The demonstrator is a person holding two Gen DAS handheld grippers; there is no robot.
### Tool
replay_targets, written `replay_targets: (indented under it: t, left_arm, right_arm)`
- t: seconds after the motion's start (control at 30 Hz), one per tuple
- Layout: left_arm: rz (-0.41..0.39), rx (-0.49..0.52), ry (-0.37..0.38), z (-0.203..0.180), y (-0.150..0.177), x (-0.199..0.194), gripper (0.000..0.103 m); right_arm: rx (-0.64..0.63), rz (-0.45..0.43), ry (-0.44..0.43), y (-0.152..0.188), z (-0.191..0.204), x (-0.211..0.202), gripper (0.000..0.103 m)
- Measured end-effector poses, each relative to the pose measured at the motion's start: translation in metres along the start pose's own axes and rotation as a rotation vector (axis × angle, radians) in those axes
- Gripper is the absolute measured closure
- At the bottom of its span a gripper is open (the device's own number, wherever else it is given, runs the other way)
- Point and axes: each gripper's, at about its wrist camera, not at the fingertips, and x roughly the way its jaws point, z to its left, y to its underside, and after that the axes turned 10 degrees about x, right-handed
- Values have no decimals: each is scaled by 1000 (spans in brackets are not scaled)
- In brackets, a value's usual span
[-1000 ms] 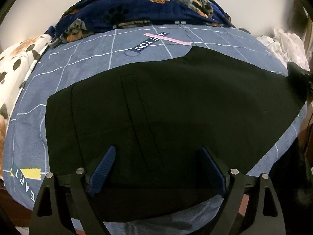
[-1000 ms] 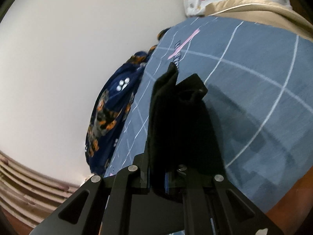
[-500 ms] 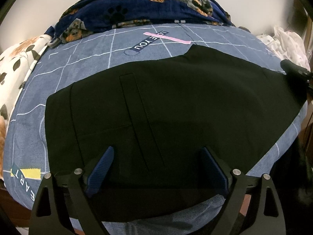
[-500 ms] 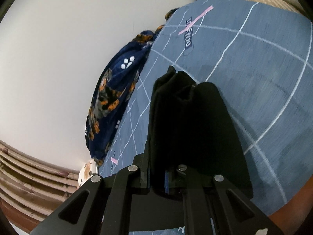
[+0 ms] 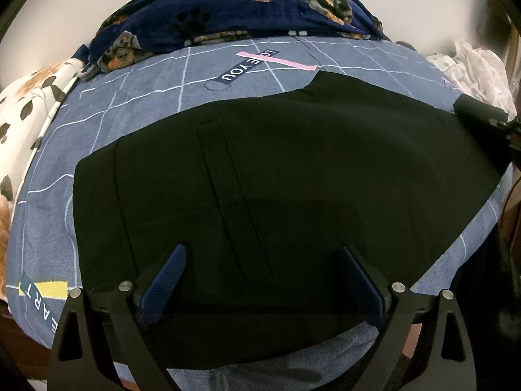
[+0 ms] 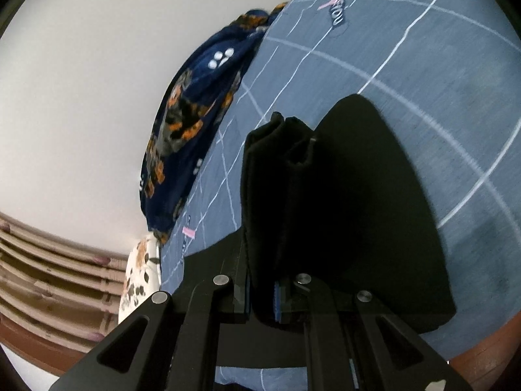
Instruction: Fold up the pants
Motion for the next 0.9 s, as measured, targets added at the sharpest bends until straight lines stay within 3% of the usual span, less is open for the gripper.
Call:
replay_targets:
  t: [0.9]
  left_arm:
    - [3,7,-1,-1,0,1,6]
  right_arm:
    - [-126,200,28,62,34,74,92]
